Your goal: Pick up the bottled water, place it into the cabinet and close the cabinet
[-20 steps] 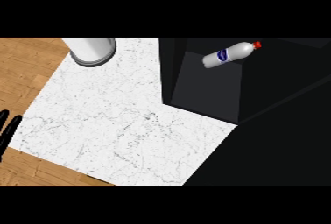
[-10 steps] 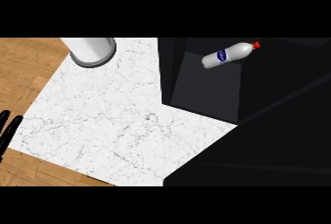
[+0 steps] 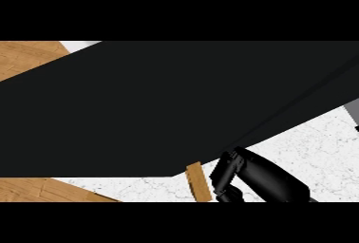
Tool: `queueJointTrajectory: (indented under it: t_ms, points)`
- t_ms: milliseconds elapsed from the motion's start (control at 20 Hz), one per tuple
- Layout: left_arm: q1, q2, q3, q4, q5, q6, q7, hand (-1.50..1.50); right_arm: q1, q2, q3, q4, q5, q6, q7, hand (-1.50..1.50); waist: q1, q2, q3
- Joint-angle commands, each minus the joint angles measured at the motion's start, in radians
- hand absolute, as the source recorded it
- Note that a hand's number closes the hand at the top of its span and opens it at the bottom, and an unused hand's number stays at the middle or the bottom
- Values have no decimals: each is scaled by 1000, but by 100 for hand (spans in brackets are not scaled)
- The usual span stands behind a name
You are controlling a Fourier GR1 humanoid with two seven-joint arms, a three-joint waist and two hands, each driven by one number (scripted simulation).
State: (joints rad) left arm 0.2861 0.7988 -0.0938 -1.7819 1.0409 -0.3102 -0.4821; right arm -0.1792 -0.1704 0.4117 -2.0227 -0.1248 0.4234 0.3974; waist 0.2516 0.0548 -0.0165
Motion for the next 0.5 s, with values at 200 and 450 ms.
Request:
queueJointTrajectory:
  t_ms: [200,450]
  points:
    - [17,-14,4,27,3,-13,-11,-150,-316,167,-150,309,105,-274,84,150,-23,-9,8]
    - [1,5,24,27,24,-26,3,-150,-537,169,-232,497,73,-432,101,150,-27,-10,12]
